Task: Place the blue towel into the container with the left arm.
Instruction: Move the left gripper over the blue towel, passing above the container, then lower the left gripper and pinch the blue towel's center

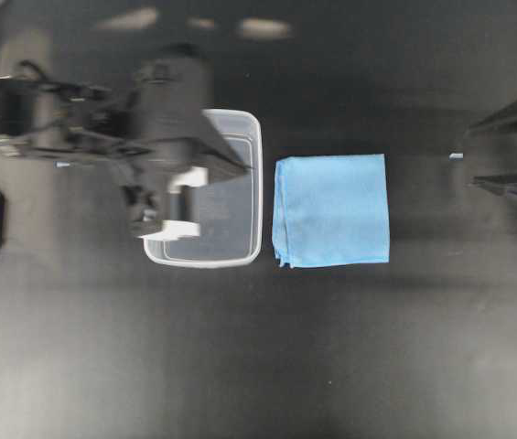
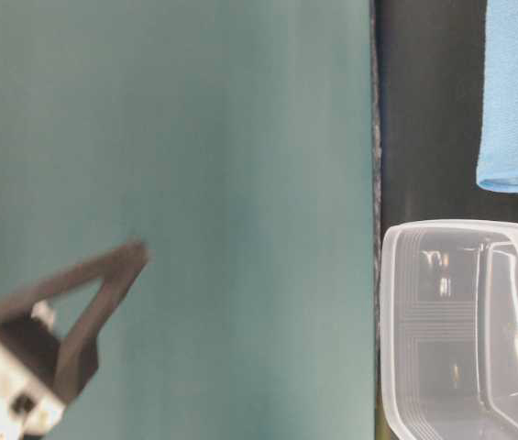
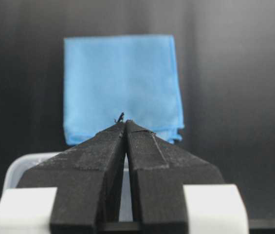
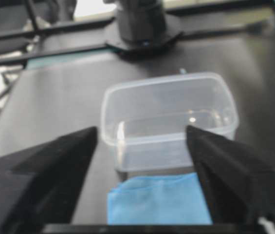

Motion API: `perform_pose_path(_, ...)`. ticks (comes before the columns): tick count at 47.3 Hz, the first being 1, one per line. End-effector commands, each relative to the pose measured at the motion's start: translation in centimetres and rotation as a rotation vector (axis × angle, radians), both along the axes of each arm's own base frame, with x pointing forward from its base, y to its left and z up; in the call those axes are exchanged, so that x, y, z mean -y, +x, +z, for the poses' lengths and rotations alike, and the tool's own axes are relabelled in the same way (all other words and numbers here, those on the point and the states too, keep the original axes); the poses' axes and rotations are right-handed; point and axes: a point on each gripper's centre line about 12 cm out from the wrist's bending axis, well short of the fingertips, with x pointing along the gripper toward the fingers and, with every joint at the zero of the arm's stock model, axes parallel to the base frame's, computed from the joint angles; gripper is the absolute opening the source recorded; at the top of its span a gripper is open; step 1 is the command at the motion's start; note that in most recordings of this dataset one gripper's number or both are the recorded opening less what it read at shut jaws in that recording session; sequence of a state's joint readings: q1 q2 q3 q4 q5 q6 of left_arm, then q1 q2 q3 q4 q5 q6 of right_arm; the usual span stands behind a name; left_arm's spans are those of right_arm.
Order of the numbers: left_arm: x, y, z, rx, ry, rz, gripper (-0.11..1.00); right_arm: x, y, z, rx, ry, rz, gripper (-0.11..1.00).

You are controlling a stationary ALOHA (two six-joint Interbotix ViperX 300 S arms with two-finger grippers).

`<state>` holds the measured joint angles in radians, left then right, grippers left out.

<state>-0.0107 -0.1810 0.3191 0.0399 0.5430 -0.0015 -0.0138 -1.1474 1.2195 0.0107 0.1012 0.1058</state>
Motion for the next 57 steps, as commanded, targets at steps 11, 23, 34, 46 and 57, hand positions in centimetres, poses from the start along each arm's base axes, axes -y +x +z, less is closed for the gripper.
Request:
perform_pose_path(11,0.0,5.7,-0.6,-0.146,0.009,0.006,0.05,0.2,-1.1,0.2,0.054,0.005,-0.017,0.78)
perform_pose_path(23,-0.9,10.7,-5.4,-0.253,0.018,0.014,0.69,0.2,-1.9,-0.7,0.063,0.006,-0.018,0.79)
perform_pose_path(34,-1.8,13.9,-11.9,-0.360,0.075,-0.039,0.89,0.2,-2.3,-0.4,0.092,0.006,-0.017,0.78)
perform_pose_path(46,-1.7,15.3,-17.7,-0.457,0.076,-0.050,0.88,0.4,-2.3,-0.5,0.086,0.005,-0.031,0.78)
perform_pose_path(57,-0.7,15.3,-20.2,-0.496,0.074,-0.064,0.87,0.6,-2.6,0.1,0.112,0.003,-0.048,0.78)
